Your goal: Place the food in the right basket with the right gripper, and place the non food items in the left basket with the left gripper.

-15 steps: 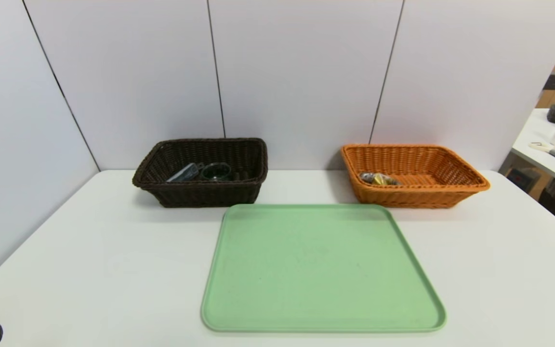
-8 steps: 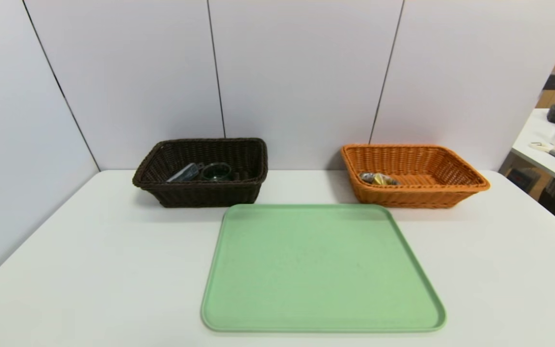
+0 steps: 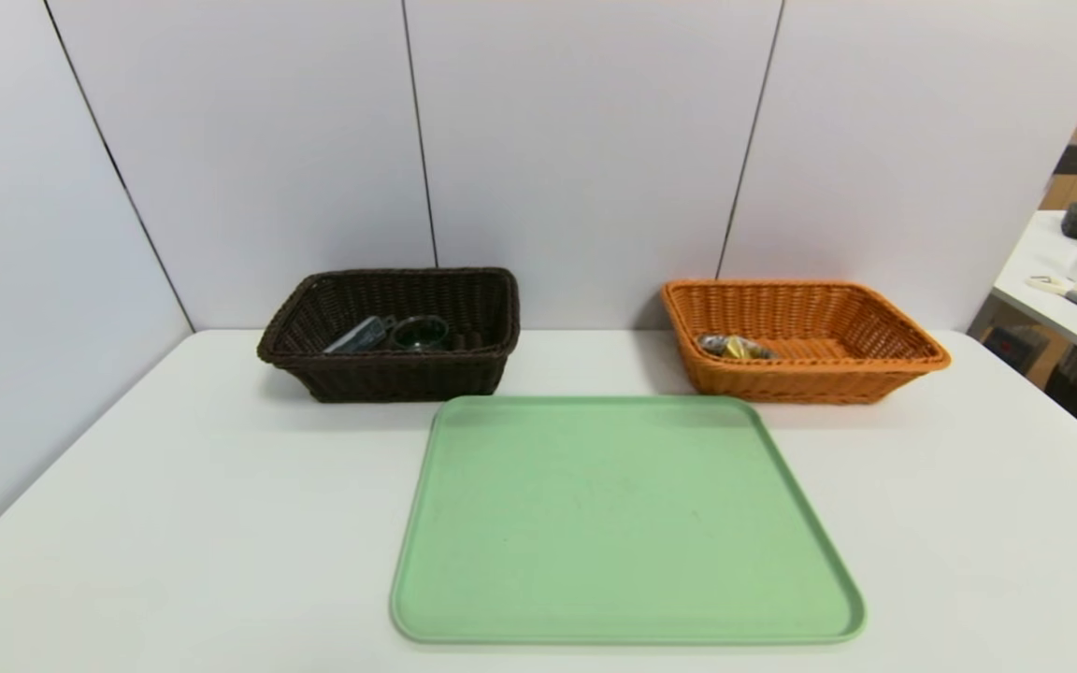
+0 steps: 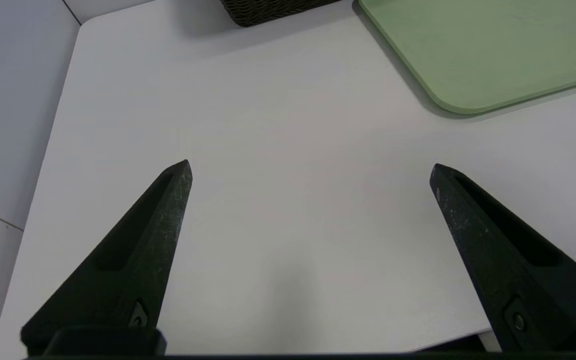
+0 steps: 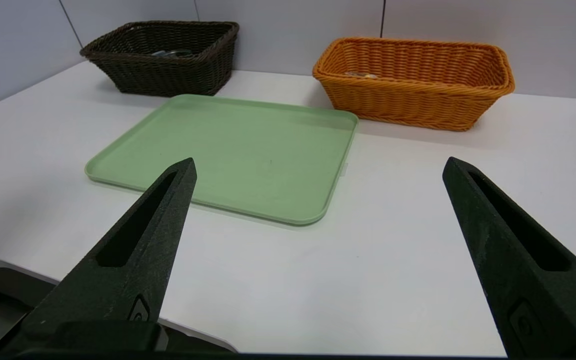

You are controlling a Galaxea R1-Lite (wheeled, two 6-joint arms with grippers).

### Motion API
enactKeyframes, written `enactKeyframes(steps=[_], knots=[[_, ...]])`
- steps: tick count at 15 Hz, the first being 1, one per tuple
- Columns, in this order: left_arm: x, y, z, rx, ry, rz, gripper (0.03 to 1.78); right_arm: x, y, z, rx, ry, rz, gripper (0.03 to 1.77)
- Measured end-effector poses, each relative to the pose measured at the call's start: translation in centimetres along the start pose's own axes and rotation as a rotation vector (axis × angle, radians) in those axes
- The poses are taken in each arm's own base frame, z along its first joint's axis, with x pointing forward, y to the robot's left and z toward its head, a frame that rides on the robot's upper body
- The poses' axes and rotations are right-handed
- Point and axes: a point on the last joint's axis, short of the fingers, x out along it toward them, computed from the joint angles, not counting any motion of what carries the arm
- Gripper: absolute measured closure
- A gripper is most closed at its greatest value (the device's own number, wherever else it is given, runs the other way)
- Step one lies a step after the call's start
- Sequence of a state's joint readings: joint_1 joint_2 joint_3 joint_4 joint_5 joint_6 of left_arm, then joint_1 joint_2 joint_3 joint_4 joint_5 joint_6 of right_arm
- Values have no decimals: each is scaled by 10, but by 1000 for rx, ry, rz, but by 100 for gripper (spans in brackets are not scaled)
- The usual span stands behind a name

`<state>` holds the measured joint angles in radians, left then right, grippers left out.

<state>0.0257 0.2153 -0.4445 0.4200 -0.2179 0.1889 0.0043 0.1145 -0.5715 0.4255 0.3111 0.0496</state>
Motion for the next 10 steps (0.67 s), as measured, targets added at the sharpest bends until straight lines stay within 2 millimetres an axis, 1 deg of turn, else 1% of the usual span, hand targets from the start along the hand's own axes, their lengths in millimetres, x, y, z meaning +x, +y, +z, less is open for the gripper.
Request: enactKeyframes(steps=[3, 7, 10], knots=[[4, -2, -19, -2, 32, 10, 12, 0, -1, -9, 1, 1, -22, 10], [4, -6, -49, 9, 19, 36, 12, 4, -8, -37, -61, 38, -204, 10], [8, -7, -59, 18, -31, 44, 12, 13, -14, -56, -70, 55, -306, 10]])
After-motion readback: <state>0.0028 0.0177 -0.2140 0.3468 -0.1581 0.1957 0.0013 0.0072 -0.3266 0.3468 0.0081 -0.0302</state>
